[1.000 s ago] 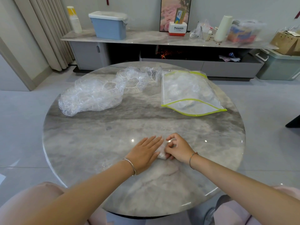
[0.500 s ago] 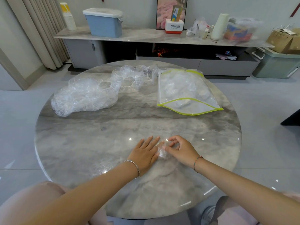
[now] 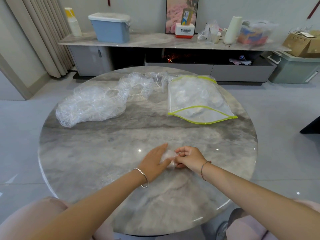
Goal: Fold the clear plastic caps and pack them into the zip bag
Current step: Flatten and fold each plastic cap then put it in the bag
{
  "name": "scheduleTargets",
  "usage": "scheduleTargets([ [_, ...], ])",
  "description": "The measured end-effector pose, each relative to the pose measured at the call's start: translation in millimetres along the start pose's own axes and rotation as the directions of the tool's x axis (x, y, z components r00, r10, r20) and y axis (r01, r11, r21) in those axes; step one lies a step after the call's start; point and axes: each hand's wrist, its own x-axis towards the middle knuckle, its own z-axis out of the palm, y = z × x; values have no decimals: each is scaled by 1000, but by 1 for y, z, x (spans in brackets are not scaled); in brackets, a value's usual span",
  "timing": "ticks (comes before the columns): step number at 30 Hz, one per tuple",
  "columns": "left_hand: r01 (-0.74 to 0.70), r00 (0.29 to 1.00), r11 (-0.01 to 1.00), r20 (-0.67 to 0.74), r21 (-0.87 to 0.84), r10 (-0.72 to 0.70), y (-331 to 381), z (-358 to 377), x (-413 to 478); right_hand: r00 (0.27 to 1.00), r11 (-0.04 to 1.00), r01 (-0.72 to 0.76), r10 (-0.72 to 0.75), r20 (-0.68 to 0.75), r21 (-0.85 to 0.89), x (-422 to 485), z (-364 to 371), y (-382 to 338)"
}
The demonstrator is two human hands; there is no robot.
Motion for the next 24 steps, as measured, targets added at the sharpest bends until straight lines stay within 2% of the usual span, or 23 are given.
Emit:
scheduleTargets([
  [2,58,989,948,-112,-312,-97,7,-3,3,999,994,47,-46,-4,95,-2,-2,-8],
  [6,61,924,738,-242,-672,-296,25,-19,16,992,974,118,-109,-57,191,-2,-11,-27],
  [8,17,903,697,-289,-717,-319,32,-30,23,998,965,48,-38,-44,257,-1,-19,-35],
  [10,-15,898,688,-312,-725,-309,40,-37,31,997,934,-65,47,59,351,3,-29,-42],
  [13,-56,915,694,-315,-718,-252,51,-43,47,987,921,-76,15,159,382,9,-45,-53],
  [15,-102,914,674,-336,-732,-226,55,-44,63,997,939,-2,-26,76,343,14,-51,-54],
  [16,-122,907,671,-357,-731,-224,57,-44,74,999,941,41,-40,-10,336,20,-56,-55],
  [18,-118,887,730,-402,-673,-228,54,-45,94,967,951,190,-138,-213,244,32,-67,-47],
  [20,-83,888,877,-435,-473,-151,43,-44,114,877,946,320,-312,-366,-38,51,-82,-35],
  [22,-65,920,985,-392,-158,-2,31,-39,134,799,879,362,-464,-382,-310,70,-89,-24],
  [24,-41,954,997,-295,63,57,24,-35,150,745,783,419,-586,-319,-459,87,-86,-13],
])
